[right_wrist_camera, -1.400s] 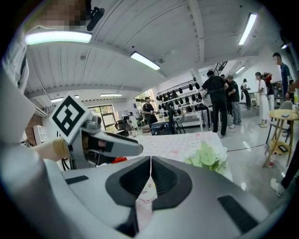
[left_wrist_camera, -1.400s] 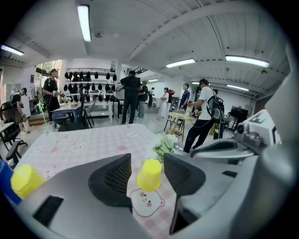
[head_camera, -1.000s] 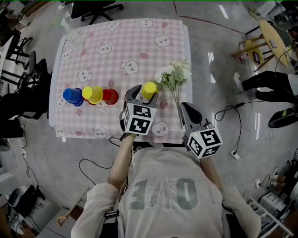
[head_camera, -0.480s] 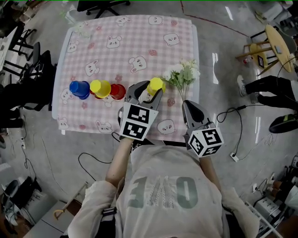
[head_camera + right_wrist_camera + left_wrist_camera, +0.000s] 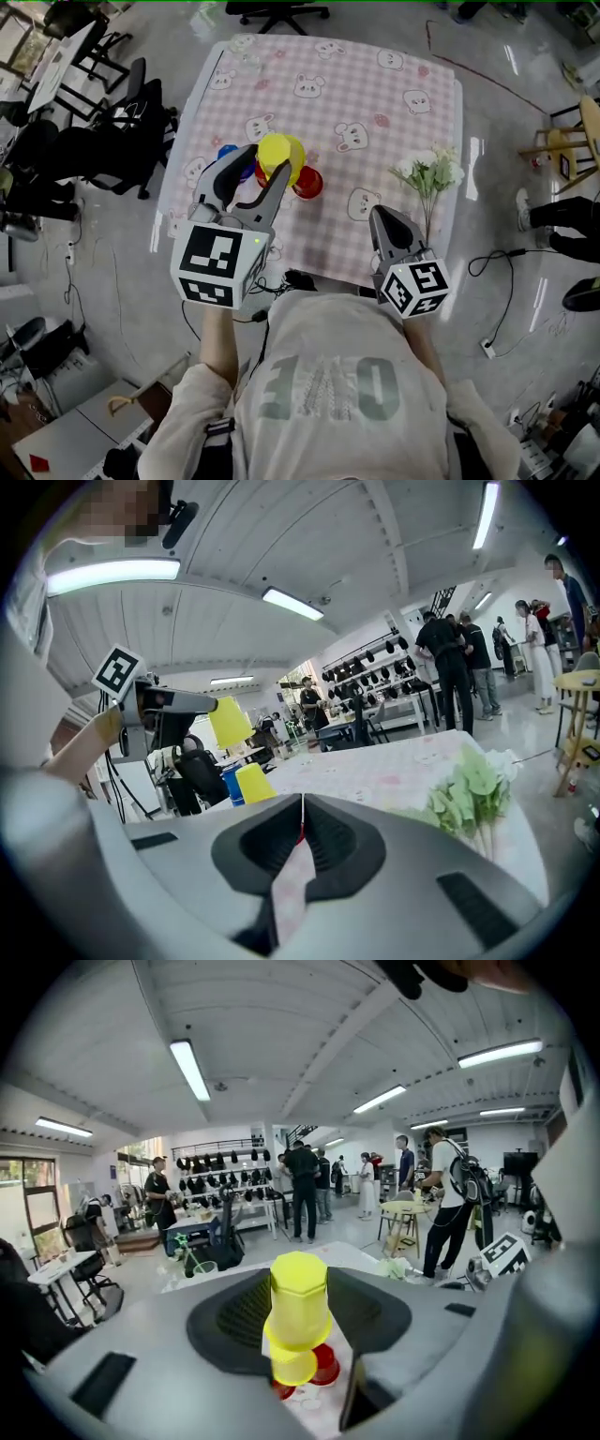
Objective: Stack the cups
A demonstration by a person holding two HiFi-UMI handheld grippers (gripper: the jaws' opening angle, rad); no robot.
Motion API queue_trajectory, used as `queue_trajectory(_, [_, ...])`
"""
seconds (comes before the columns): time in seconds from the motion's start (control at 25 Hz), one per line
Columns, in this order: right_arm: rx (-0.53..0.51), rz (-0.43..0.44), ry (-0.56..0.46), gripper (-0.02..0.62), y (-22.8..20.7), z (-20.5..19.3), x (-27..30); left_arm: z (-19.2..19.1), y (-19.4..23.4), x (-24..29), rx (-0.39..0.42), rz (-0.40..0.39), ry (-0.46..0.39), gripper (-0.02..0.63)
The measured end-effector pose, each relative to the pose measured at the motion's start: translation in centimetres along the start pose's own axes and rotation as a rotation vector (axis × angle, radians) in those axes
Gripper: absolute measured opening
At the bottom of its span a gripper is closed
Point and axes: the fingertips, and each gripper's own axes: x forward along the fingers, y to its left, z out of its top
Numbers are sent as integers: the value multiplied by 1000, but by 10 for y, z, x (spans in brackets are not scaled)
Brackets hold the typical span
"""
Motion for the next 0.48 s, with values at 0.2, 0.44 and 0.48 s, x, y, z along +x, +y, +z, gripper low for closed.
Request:
queue_trajectory(0.2, [5, -23, -25, 29, 20, 1, 11, -18, 58, -20, -32, 71, 33, 206])
queue_trajectory(0.44, [20, -108, -32, 29, 18, -2, 9, -43, 76, -13, -61, 21, 75, 206])
queue_trajectory(0.48, [23, -121, -32, 29, 17, -3, 8, -45, 75, -9, -58, 8, 81, 206])
